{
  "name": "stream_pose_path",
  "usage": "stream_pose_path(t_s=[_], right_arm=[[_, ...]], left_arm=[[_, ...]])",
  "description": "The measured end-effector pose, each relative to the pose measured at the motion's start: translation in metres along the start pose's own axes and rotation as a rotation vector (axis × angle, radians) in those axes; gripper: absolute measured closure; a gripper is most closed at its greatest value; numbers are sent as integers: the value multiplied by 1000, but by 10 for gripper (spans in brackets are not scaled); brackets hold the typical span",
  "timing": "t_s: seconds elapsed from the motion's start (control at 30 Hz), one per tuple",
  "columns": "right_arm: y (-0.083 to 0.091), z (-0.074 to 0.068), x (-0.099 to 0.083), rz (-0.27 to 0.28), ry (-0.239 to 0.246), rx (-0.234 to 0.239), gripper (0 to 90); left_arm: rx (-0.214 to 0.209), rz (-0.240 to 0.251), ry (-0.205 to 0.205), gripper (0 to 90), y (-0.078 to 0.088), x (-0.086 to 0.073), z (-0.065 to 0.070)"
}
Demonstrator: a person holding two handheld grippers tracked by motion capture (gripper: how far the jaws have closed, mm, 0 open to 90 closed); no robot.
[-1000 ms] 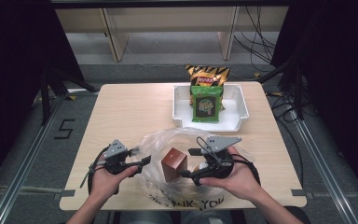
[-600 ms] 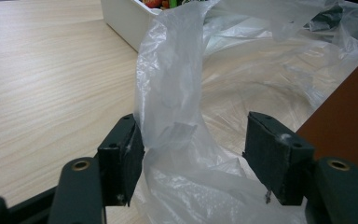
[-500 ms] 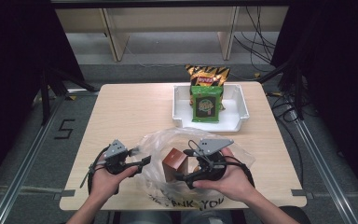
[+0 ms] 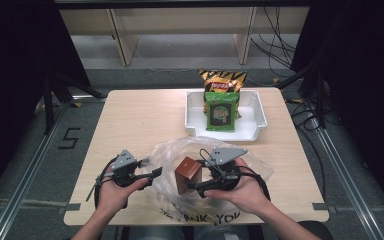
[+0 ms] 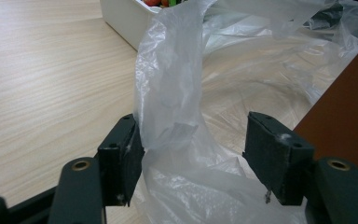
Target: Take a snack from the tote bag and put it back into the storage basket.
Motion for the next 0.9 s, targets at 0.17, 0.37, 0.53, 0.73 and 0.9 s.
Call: stream_pose_path(t_s=[0.17,0.37,0.53,0.73,0.9], right_arm=[[2,3,2,17,47,-23,374],[3,3,2,14,45,-14,384],[6,0,5,25,10,-6,386],[14,2,12,46,18,-19,387],[21,4,19,68,23,-26,387]], left_arm=[[0,0,0,371,0,0,0],[-1,-1,-1,371,0,0,0],[-1,0,-2,371,0,0,-1],[-1,-1,-2,371,0,0,0],[-1,-4,-8,371,0,-1,0]])
Point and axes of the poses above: each handheld gripper's, and its own axes: y roughly backward along the jaws, x roughly out of its top, z roughly to its right, the point moved 6 cm from there along -y, roughly forward along the jaws, and after that the axes turned 15 degrees about x, right-handed, at the moved point
